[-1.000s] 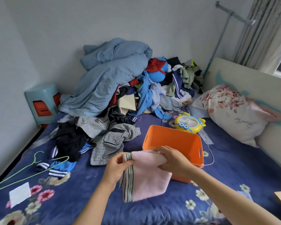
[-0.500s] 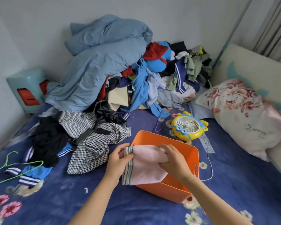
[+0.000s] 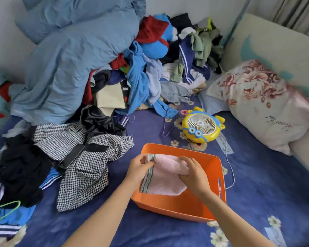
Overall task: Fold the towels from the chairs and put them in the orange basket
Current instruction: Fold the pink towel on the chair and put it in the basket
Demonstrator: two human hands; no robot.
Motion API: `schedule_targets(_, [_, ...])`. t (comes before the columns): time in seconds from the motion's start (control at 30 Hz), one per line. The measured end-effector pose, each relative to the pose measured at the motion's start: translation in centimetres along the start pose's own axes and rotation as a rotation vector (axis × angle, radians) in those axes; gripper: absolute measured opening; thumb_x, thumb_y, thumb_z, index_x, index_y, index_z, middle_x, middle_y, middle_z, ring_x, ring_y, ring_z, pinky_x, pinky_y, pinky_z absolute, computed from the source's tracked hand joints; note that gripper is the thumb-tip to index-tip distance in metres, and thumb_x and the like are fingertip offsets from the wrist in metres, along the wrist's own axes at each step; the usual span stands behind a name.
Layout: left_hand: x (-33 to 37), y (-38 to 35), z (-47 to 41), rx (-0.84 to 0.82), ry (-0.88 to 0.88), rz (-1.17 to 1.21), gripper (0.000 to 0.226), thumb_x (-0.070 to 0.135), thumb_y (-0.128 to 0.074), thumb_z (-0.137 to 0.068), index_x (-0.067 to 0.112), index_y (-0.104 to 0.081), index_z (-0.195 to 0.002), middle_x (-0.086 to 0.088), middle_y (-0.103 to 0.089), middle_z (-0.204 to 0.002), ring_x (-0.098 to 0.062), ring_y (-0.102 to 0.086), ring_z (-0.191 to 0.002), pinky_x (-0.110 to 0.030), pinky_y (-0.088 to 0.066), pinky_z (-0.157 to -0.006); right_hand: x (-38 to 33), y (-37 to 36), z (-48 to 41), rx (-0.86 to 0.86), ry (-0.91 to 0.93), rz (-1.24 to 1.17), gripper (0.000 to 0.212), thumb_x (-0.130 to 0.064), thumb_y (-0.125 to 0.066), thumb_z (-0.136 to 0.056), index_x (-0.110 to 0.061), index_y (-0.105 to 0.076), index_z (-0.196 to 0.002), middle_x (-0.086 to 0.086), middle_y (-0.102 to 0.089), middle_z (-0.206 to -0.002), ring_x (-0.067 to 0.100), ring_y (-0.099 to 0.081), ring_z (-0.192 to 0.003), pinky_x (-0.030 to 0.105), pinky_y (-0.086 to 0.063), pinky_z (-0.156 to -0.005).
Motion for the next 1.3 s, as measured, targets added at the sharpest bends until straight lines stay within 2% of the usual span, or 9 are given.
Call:
schedule_targets(0.17, [-2.4, -1.1, -5.4, -0.059, 0.083, -0.129, 0.013, 0.011, -0.062, -0.084, 0.01, -0.067, -0.096, -0.006, -0.067, -0.089, -0.021, -0.062, -0.085, -0.032, -0.049, -0.075, 1.9, -3.2, -3.6, -0.11, -0.19, -0.002, 0.05, -0.015, -0.063, -0.08, -0.022, -0.051, -0.128, -0.001, -0.056, -0.124, 0.02, -0.053, -0.113, 0.026, -0.043, -0.088])
schedule_targets(0.27, [-5.0, -2.0, -7.7, -0.055, 0.161, -0.206, 0.005, 0.013, -0.061, -0.083, 0.009, -0.063, -0.084, -0.007, -0.062, -0.081, -0.022, -0.056, -0.077, -0.032, -0.042, -0.067, 3.6, -5.5, -5.0, -0.184, -0.282, 0.007, 0.05, -0.018, -0.062, -0.079, -0.024, -0.051, -0.128, 0.001, -0.058, -0.122, 0.021, -0.054, -0.111, 0.028, -0.044, -0.088])
schedule_targets(0.37, [-7.1, -3.0, -9.3, -0.048, 0.192, -0.34, 0.027, 0.014, -0.057, -0.084, 0.014, -0.043, -0.061, 0.001, -0.046, -0.064, -0.021, -0.044, -0.068, -0.029, -0.03, -0.055, 5.8, -7.9, -6.3, -0.263, -0.334, 0.022, 0.051, -0.017, -0.063, -0.077, -0.023, -0.052, -0.127, -0.001, -0.059, -0.123, 0.021, -0.053, -0.115, 0.028, -0.043, -0.09])
schedule_targets(0.53, [-11.1, -4.1, -11.2, 0.045, 0.283, -0.492, 0.037, 0.013, -0.048, -0.089, 0.02, -0.031, -0.057, 0.004, -0.04, -0.063, -0.023, -0.041, -0.066, -0.032, -0.018, -0.055, 9.7, -13.0, -7.9, -0.421, -0.403, 0.022, 0.054, -0.02, -0.065, -0.073, -0.024, -0.053, -0.126, 0.004, -0.06, -0.119, 0.025, -0.056, -0.11, 0.029, -0.044, -0.087])
schedule_targets(0.67, [-14.8, -5.3, -13.0, 0.096, 0.361, -0.526, 0.008, 0.013, -0.046, -0.09, 0.012, -0.051, -0.083, -0.012, -0.063, -0.097, -0.032, -0.058, -0.094, -0.032, -0.037, -0.074, 12.3, -17.0, -9.8, -0.508, -0.417, 0.018, 0.052, -0.02, -0.063, -0.074, -0.023, -0.053, -0.126, 0.005, -0.061, -0.118, 0.025, -0.056, -0.109, 0.029, -0.044, -0.085])
schedule_targets(0.83, [-18.2, -6.4, -14.8, 0.11, 0.391, -0.522, 0.02, 0.014, -0.048, -0.092, 0.005, -0.048, -0.11, -0.016, -0.061, -0.113, -0.033, -0.057, -0.108, -0.032, -0.039, -0.081, 14.7, -20.8, -11.4, -0.553, -0.43, -0.017, 0.048, -0.017, -0.06, -0.077, -0.019, -0.054, -0.125, 0.006, -0.062, -0.118, 0.026, -0.053, -0.113, 0.029, -0.042, -0.089])
schedule_targets(1.03, [-18.8, -8.0, -15.1, 0.018, 0.375, -0.667, 0.069, 0.014, -0.05, -0.088, 0.006, -0.016, -0.147, -0.015, -0.028, -0.15, -0.03, -0.027, -0.139, -0.037, -0.025, -0.114, 14.8, -22.6, -13.5, -0.546, -0.408, -0.049, 0.055, -0.021, -0.064, -0.082, -0.016, -0.045, -0.134, 0.008, -0.051, -0.133, 0.027, -0.042, -0.125, 0.028, -0.035, -0.098])
schedule_targets(1.13, [-18.2, -8.7, -14.5, -0.102, 0.358, -0.724, 0.074, 0.021, -0.047, -0.094, 0.012, 0.0, -0.15, -0.01, -0.002, -0.158, -0.026, -0.005, -0.146, -0.033, -0.01, -0.117, 14.8, -22.5, -13.7, -0.581, -0.437, -0.043, 0.065, -0.031, -0.063, -0.085, -0.017, -0.033, -0.141, 0.011, -0.036, -0.145, 0.03, -0.032, -0.133, 0.033, -0.031, -0.108])
schedule_targets(1.3, [-17.5, -8.3, -12.9, -0.207, 0.403, -0.746, 0.068, 0.023, -0.044, -0.096, 0.017, -0.004, -0.15, -0.007, -0.002, -0.158, -0.026, -0.006, -0.146, -0.035, -0.016, -0.117, 15.7, -20.7, -12.0, -0.6, -0.474, 0.059, 0.056, -0.028, -0.051, -0.092, -0.013, -0.031, -0.142, 0.005, -0.04, -0.146, 0.03, -0.029, -0.135, 0.034, -0.033, -0.106])
Point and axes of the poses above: each hand's wrist, its own z-axis away from the middle knuckle, its own y-axis out of the back of the hand, x = y × z, the point moved 4 cm from there along -z, towards the middle knuckle
